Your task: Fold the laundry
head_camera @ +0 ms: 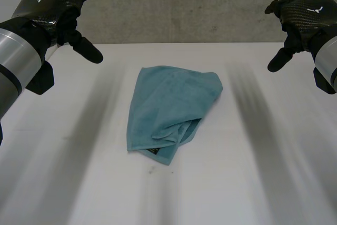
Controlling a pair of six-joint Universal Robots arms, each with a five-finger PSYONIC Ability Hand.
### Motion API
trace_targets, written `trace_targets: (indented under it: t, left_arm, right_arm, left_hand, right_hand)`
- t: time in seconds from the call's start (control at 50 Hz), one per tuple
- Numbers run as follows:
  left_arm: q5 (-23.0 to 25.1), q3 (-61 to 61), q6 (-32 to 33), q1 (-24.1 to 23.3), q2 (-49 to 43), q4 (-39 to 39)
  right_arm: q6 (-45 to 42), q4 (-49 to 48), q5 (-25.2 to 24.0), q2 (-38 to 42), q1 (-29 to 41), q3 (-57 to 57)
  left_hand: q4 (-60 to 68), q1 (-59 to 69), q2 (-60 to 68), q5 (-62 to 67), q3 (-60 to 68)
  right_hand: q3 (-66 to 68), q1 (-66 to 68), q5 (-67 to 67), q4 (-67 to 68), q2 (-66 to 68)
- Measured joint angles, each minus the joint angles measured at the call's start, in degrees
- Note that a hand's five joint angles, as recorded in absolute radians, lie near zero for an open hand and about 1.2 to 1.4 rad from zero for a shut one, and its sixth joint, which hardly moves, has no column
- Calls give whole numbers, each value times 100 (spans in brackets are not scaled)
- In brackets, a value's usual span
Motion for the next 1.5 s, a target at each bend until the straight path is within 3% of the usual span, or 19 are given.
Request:
trace_targets:
  t: [0.24,0.48,0.62,0.7,0.84,0.92,1.02,1.06,1.08,1.12,1.18,1.32,1.5]
  left_arm:
    - [0,-26,1,-1,-20,1]
    - [-48,-139,-49,-42,-453,-24]
    - [-353,-422,-383,-191,-969,-37]
    - [-686,-763,-702,-226,-1134,28]
    - [-906,-1496,-870,-68,-1076,342]
    - [-906,-1846,-859,31,-938,472]
    - [-881,-2268,-842,140,-714,552]
    - [-875,-2372,-841,167,-646,561]
    - [-872,-2410,-841,176,-620,562]
    - [-867,-2476,-841,193,-564,565]
    - [-853,-2496,-841,199,-535,582]
    - [-729,-2458,-847,187,-530,738]
    - [-337,-2224,-1055,-91,-629,952]
  right_arm:
    - [-53,-8,-77,3,3,6]
    - [-686,11,-956,339,122,230]
    - [-1286,-80,-1493,937,602,128]
    - [-1820,-204,-1911,1665,1147,-221]
    - [-2148,-535,-2180,2776,1645,-838]
    - [-2231,-796,-2144,3284,1788,-1132]
    - [-2657,-1268,-1745,4127,1971,-1710]
    - [-2878,-1363,-1530,4336,2005,-1901]
    - [-2979,-1392,-1432,4412,2015,-1981]
    - [-3234,-1439,-1183,4548,2034,-2165]
    - [-3388,-1446,-1013,4572,2043,-2287]
    - [-3232,-1426,-839,3998,2040,-2399]
    - [-1827,-1378,-456,2239,2020,-2145]
  left_hand:
    - [1,0,0,0,0]
    - [12,15,11,-3,0]
    - [12,17,11,-4,0]
    - [0,0,0,0,0]
    - [0,0,0,0,0]
    - [0,0,0,0,0]
    - [0,0,-1,0,0]
    - [0,0,-3,0,0]
    - [0,0,-4,0,0]
    - [0,0,-4,0,0]
    - [0,0,-5,0,0]
    - [0,0,-5,0,0]
    - [0,0,-5,0,0]
  right_hand:
    - [0,0,0,0,0]
    - [0,0,0,0,0]
    - [0,0,0,0,0]
    - [0,0,0,0,0]
    - [0,0,0,0,0]
    - [462,284,380,347,428]
    - [2335,1934,2126,2231,2305]
    - [2335,1934,2126,2231,2305]
    - [3714,3101,3493,3617,3778]
    - [5153,4228,4959,5102,5178]
    - [5465,4306,5214,5449,5467]
    - [5494,4306,5236,5479,5467]
    - [5524,4306,5237,5479,5467]
